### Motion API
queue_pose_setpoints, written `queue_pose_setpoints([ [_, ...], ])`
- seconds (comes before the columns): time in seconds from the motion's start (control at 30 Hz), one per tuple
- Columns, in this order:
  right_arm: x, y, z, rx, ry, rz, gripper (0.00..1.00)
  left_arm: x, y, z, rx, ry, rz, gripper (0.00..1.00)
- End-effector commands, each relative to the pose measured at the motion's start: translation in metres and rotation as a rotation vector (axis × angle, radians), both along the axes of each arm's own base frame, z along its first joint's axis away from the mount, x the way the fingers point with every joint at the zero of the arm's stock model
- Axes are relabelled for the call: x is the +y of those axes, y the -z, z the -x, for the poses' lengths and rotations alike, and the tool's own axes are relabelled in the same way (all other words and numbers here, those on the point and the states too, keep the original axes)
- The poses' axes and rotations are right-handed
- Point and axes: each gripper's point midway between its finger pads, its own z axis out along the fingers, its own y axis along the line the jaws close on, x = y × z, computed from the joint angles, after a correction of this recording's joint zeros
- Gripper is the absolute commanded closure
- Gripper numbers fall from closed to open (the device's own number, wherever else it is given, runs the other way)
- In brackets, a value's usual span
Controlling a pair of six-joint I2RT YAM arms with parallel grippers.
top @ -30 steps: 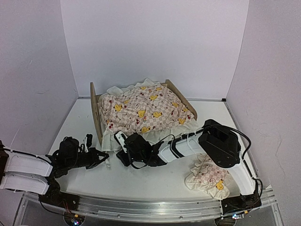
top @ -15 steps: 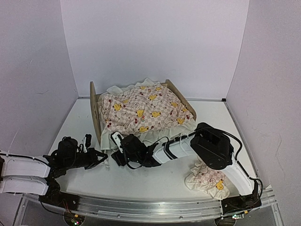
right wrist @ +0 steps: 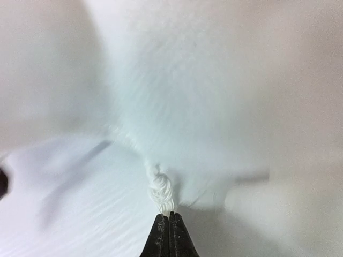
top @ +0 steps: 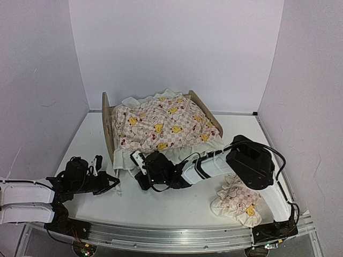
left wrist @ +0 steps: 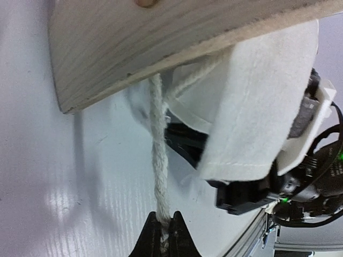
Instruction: Set up the pet bed
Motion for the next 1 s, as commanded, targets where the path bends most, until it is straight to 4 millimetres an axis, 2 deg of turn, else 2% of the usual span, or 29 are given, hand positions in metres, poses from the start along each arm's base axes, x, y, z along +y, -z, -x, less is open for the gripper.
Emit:
queue_pose_setpoints([
  [0.0,0.006,-0.085,0.04,0.186,-0.133,-0.206,1.0,0.015,-0.006,-0.012,-0.033,-0.062,-0.11,1.0],
  [0.17,0.017,-0.118,0.078,0.373,-0.287,-0.35,1.0,0.017,-0.003,-0.012,-0.02,-0.044,-0.165,1.0],
  [0.27,0.019,-0.146,0.086,0.392,-0.34,-0.42,1.0,0.013,0.002,-0.009,0.006,-0.015,-0.172,1.0],
  [0.4,0.018,-0.192,0.095,0.378,-0.414,-0.518,1.0,0.01,0.006,-0.005,0.025,0.004,-0.166,1.0],
  [0.53,0.018,-0.23,0.106,0.382,-0.498,-0.62,1.0,0.006,0.003,-0.004,0.008,0.017,-0.12,1.0],
  [0.63,0.02,-0.246,0.107,0.376,-0.521,-0.66,1.0,0.001,0.004,-0.003,0.017,0.037,-0.11,1.0],
  [0.83,0.019,-0.261,0.107,0.362,-0.533,-0.697,1.0,0.0,0.009,-0.002,0.026,0.05,-0.121,1.0],
  [0.97,0.02,-0.28,0.111,0.341,-0.577,-0.733,1.0,0.0,0.008,-0.003,0.021,0.048,-0.115,1.0],
])
